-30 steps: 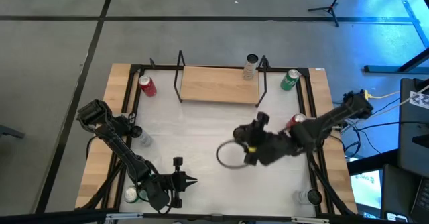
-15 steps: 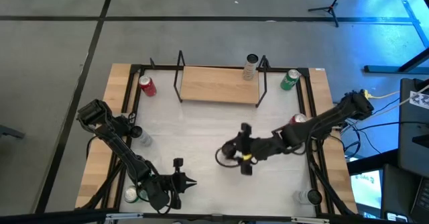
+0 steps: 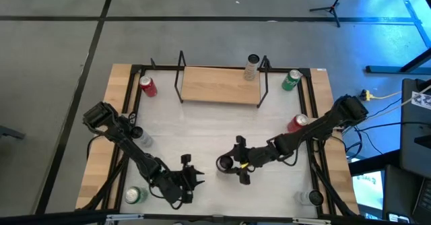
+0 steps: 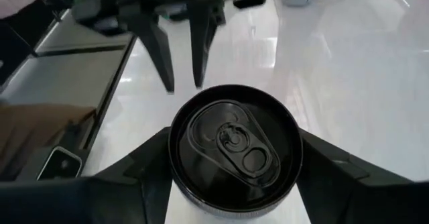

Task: Place canned beverage on shelf
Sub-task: Put the white yellow soda can on the shelf aligned with the other white yellow soda can

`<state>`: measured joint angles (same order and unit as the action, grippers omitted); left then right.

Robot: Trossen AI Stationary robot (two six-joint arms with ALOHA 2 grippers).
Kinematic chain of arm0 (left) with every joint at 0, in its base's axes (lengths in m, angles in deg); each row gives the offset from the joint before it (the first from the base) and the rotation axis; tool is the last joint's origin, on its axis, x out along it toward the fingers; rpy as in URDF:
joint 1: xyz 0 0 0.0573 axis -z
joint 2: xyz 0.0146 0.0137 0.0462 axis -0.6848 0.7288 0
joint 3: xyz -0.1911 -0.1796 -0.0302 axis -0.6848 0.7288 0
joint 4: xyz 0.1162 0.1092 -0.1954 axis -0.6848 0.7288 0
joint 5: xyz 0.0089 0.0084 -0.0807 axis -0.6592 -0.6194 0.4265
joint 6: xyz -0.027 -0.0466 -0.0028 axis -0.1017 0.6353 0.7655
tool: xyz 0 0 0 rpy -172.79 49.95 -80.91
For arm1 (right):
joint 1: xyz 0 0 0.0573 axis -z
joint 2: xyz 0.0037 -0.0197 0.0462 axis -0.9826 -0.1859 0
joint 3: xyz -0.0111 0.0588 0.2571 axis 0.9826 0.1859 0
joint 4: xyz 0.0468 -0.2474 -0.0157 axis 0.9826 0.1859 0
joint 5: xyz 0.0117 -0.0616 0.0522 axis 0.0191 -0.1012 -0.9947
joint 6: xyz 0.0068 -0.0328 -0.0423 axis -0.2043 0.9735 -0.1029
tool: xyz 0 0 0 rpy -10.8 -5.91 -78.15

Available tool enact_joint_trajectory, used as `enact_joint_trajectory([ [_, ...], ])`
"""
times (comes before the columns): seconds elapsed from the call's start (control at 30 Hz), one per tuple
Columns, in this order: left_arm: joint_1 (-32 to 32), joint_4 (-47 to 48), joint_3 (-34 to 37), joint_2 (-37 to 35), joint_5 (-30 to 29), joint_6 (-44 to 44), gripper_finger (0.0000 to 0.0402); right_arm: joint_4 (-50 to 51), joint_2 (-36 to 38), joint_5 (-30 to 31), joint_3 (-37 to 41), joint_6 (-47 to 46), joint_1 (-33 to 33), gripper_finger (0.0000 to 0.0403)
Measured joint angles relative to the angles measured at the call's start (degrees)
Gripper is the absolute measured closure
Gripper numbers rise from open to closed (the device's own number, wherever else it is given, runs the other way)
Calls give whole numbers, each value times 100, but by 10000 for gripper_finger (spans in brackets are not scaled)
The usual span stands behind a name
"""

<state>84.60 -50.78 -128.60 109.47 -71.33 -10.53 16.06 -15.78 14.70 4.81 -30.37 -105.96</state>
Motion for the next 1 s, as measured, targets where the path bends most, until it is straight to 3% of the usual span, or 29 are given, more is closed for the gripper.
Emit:
enact_joint_trajectory([
  [0.4,-39,-173,0,2,52,-284,269,-11,-32,-171,-78,320,2,159],
  [0.8,-34,-171,0,2,73,-286,271,614,-39,-17,-354,638,7,155],
  [1.0,-34,-179,0,2,73,-286,271,607,-39,-131,-354,618,7,122],
])
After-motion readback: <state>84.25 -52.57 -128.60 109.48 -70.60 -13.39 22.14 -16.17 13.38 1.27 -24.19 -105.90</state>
